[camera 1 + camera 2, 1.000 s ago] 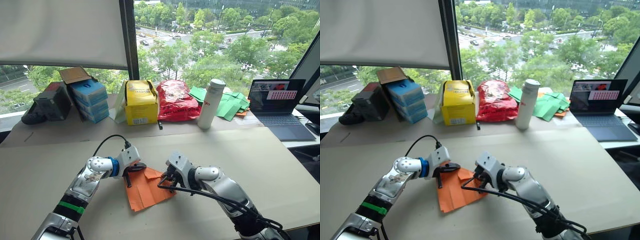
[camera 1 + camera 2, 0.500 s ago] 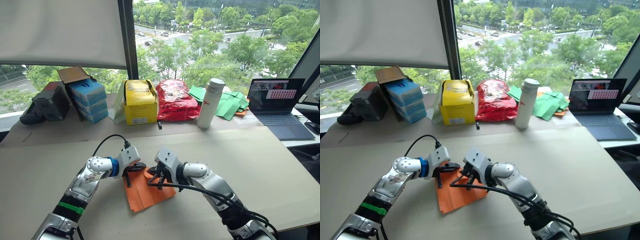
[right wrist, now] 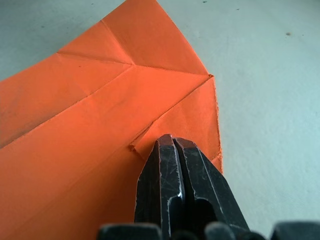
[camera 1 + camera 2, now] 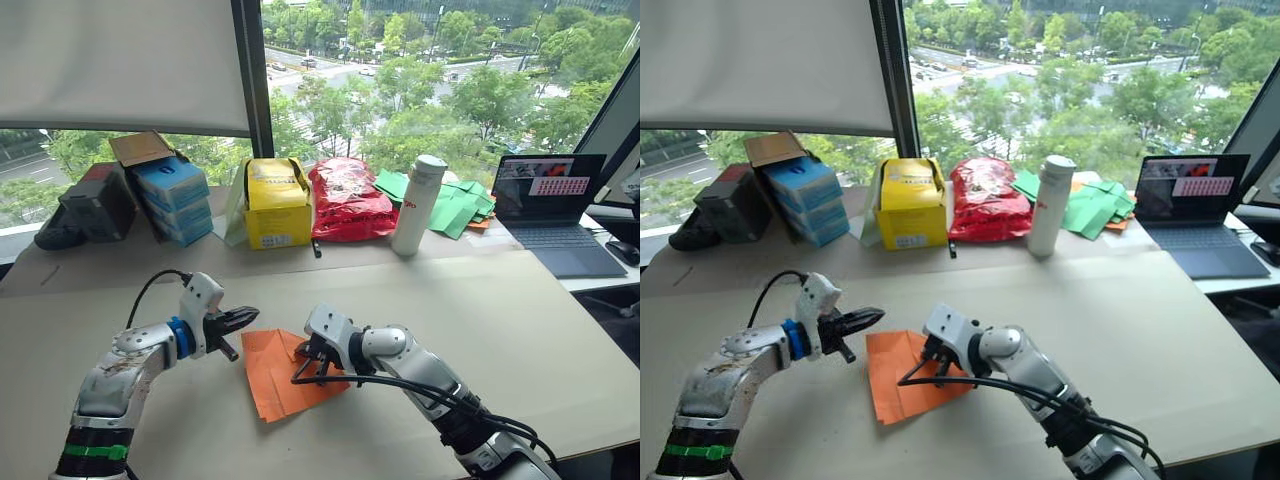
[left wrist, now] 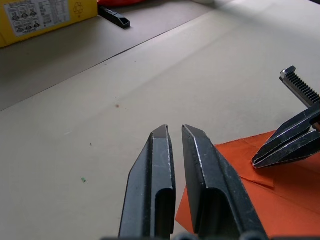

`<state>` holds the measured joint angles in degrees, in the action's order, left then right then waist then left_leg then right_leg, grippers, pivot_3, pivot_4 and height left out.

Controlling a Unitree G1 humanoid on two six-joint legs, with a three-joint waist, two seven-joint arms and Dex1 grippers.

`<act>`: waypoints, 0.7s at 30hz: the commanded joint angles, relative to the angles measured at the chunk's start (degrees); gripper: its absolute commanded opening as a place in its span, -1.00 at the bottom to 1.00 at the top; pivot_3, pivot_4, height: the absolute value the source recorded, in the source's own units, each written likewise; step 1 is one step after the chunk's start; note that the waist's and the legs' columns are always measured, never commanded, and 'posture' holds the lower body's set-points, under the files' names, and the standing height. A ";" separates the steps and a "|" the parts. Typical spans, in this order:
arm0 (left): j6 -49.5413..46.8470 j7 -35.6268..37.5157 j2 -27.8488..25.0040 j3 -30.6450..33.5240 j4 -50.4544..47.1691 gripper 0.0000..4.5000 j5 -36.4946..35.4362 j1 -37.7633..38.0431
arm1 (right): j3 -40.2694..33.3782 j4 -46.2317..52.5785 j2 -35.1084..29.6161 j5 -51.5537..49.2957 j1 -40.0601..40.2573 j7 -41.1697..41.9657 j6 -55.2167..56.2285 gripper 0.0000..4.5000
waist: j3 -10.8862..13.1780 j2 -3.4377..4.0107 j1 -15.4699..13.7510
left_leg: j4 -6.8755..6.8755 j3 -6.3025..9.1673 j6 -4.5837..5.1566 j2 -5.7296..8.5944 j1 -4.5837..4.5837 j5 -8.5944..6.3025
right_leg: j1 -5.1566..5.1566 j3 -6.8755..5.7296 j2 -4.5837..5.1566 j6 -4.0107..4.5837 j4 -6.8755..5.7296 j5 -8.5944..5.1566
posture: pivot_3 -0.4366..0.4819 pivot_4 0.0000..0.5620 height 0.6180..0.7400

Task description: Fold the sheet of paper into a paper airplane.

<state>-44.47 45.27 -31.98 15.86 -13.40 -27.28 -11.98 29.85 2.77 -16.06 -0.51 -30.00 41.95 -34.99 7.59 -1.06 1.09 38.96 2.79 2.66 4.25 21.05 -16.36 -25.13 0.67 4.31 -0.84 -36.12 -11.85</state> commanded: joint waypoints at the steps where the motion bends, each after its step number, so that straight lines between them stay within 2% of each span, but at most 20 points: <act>1: -7.60 -3.50 0.70 6.73 -4.38 -0.18 -7.70 2.94 | 1.56 -1.97 -0.04 1.97 0.75 -0.62 -0.63 -1.00 | 0.00 0.00 -0.07 | 0.00 0.00 0.00 0.00 -0.01 0.00 | 0.01 -0.01 0.00 0.00 0.00 0.00 | -0.05 -0.47 1.00; 7: -14.60 -9.35 4.26 9.95 -5.73 0.69 -13.88 9.14 | 1.32 -2.46 0.52 2.48 0.04 -0.87 -0.53 -1.00 | 0.00 -0.01 -0.18 | 0.00 0.00 -0.04 0.00 -0.14 0.01 | 0.11 0.00 0.00 0.00 0.00 0.00 | -0.05 -0.47 1.00; 11: -16.70 -13.75 7.61 9.74 -6.74 0.69 -16.59 9.59 | 1.21 -2.64 0.87 2.75 -0.17 -0.94 -0.51 -1.00 | -0.01 -0.02 -0.25 | -0.02 0.02 -0.04 0.00 -0.21 0.01 | 0.18 0.02 0.00 0.01 0.02 0.01 | -0.05 -0.47 1.00; 17: -16.48 -16.51 9.86 7.32 -6.99 0.69 -17.95 9.61 | 1.20 -2.60 1.35 2.84 -0.30 -1.10 -0.70 -1.00 | -0.01 -0.02 -0.20 | -0.05 0.01 -0.13 0.00 -0.20 0.05 | 0.17 0.07 0.01 0.02 0.03 0.01 | -0.05 -0.47 1.00; 20: -16.08 -16.87 9.86 6.47 -6.89 0.36 -18.37 9.55 | 1.19 -2.53 1.45 2.88 -0.31 -1.13 -0.77 -1.00 | -0.01 -0.02 -0.22 | -0.06 0.01 -0.12 0.00 -0.20 0.04 | 0.16 0.08 0.01 0.02 0.03 0.01 | -0.05 -0.47 1.00; 21: -16.02 -16.92 9.78 6.32 -6.91 0.20 -18.55 9.58 | 1.19 -2.50 1.47 2.89 -0.34 -1.12 -0.82 -1.00 | -0.01 -0.02 -0.22 | -0.06 0.01 -0.12 0.00 -0.20 0.04 | 0.16 0.07 0.01 0.02 0.03 0.01 | -0.05 -0.47 1.00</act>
<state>-61.35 28.23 -22.00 22.35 -19.16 -44.62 -2.02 30.07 1.61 -14.66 1.33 -30.69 40.97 -34.94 7.59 -1.08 0.87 38.91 2.80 2.53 4.25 20.85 -16.31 -24.97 0.74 4.32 -0.82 -36.08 -11.84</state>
